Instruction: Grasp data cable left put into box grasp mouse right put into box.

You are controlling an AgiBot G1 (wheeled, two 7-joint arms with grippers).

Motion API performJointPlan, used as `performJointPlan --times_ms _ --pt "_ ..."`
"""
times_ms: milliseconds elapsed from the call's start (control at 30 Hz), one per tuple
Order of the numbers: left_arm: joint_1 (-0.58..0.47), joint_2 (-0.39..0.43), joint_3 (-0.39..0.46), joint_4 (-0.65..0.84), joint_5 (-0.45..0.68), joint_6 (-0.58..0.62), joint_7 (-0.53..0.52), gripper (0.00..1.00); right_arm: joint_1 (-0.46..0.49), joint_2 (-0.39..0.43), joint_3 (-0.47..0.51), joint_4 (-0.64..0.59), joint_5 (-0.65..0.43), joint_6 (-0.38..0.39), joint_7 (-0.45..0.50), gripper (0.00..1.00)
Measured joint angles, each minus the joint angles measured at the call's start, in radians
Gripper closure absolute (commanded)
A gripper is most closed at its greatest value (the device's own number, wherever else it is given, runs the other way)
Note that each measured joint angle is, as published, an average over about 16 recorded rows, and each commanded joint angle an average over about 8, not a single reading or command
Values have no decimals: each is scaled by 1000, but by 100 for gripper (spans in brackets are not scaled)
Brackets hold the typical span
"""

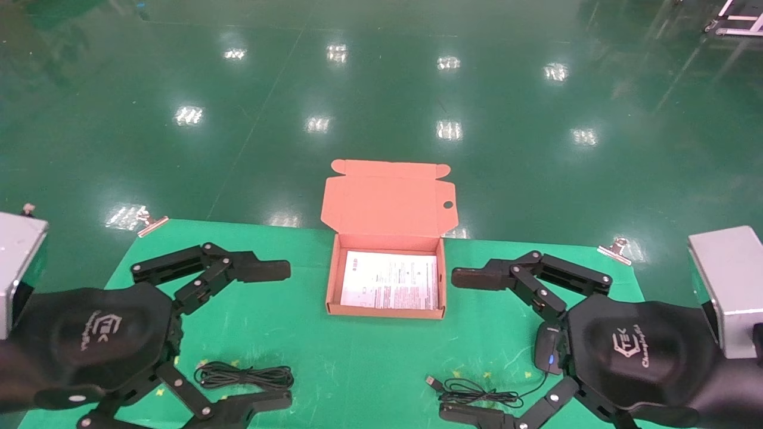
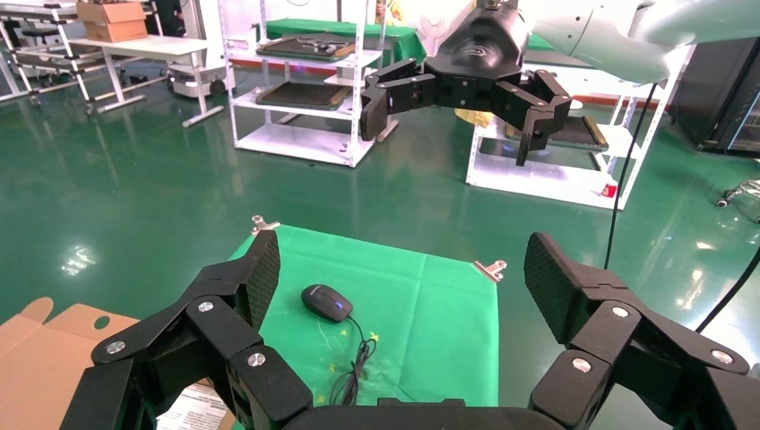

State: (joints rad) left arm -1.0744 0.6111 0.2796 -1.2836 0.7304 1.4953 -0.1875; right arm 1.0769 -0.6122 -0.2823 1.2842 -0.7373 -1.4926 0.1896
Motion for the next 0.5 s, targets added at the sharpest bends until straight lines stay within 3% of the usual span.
performJointPlan --times_ms 500 --pt "-1 1 0 0 0 -1 0 0 0 0 0 0 0 0 0 0"
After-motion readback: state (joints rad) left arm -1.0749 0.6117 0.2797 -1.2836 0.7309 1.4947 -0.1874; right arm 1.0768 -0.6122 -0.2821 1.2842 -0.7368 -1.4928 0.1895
